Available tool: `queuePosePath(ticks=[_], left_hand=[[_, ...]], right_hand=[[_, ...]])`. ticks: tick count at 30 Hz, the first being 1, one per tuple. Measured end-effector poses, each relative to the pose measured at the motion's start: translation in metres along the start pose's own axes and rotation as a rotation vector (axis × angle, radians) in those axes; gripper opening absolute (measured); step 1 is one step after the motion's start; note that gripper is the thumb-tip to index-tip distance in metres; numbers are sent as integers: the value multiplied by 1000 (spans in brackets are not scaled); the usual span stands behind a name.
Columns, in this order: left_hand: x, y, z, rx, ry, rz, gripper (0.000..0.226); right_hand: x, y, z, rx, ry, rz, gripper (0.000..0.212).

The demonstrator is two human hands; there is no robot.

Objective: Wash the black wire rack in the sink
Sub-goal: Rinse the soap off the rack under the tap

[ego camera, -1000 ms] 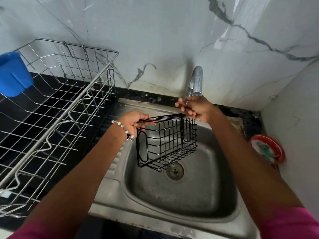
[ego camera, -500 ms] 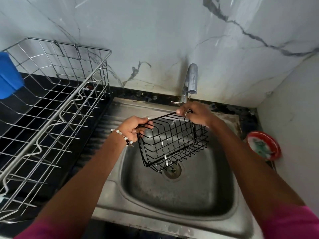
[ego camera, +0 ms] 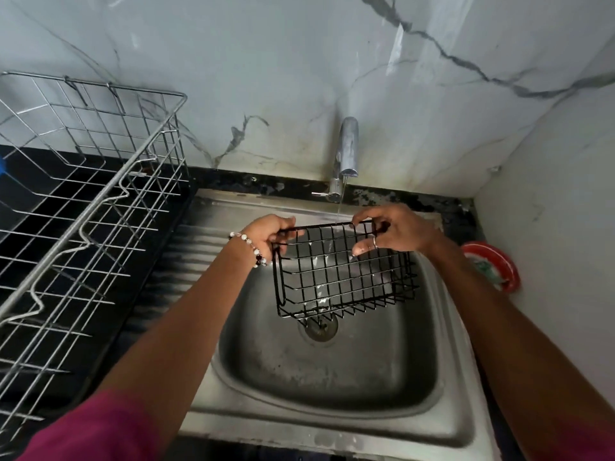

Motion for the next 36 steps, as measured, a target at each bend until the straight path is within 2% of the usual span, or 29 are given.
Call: queuePosePath(ticks=[2, 4, 7, 10, 12, 13, 15, 17, 19, 21, 23, 24, 26, 28, 29, 32, 36], left_hand=[[2, 10, -4, -67, 47, -14, 20], [1, 12, -13, -109, 38, 4, 34], [-6, -8, -30, -100, -55, 211, 42], [-19, -41, -39, -70, -165, 377, 65], [-24, -47, -37, -107, -166, 341, 42], [-23, -46, -33, -134, -129, 324, 39], [-17, -41, -27, -161, -48, 337, 64], [-16, -31, -28, -208, 10, 400, 70], [-14, -21, -28, -245, 61, 453, 60], [-14, -10, -30, -265, 99, 500, 58], [-15, -4, -31, -259, 123, 568, 77], [-15, -3, -32, -246, 124, 598, 83], [-16, -1, -30, -238, 119, 631, 79], [-16, 2, -30, -229, 121, 616, 64], [-15, 3, -28, -218, 130, 598, 60], [-5, 3, -26, -148, 153, 550, 66], [6, 6, -23, -107, 167, 510, 69]], right_hand=[[6, 4, -4, 8, 85, 82, 52], [12, 16, -8, -26, 192, 164, 39], [22, 35, -18, -131, 375, 320, 18], [23, 49, -30, -225, 460, 396, 18], [17, 57, -34, -275, 469, 445, 21], [14, 62, -36, -296, 475, 467, 22], [9, 71, -39, -331, 487, 494, 23], [5, 79, -41, -354, 481, 525, 24], [3, 84, -40, -398, 447, 491, 26], [2, 78, -34, -433, 334, 230, 30], [10, 59, -22, -390, 318, 54, 28], [15, 46, -17, -354, 345, 98, 25], [17, 19, -4, -293, 362, 508, 18], [8, -6, 12, -273, 270, 923, 20], [4, -13, 20, -300, 220, 989, 23], [1, -19, 34, -422, 142, 845, 25], [9, -23, 42, -466, 183, 703, 20]])
Point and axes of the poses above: each hand's wrist, its own z-axis towards the middle knuckle, its own x-axis out of the back of the hand, y = z × x, the point moved 10 cm from there along z, towards the middle knuckle, and after that the axes turned 11 degrees about z, right-handed, at the moved point
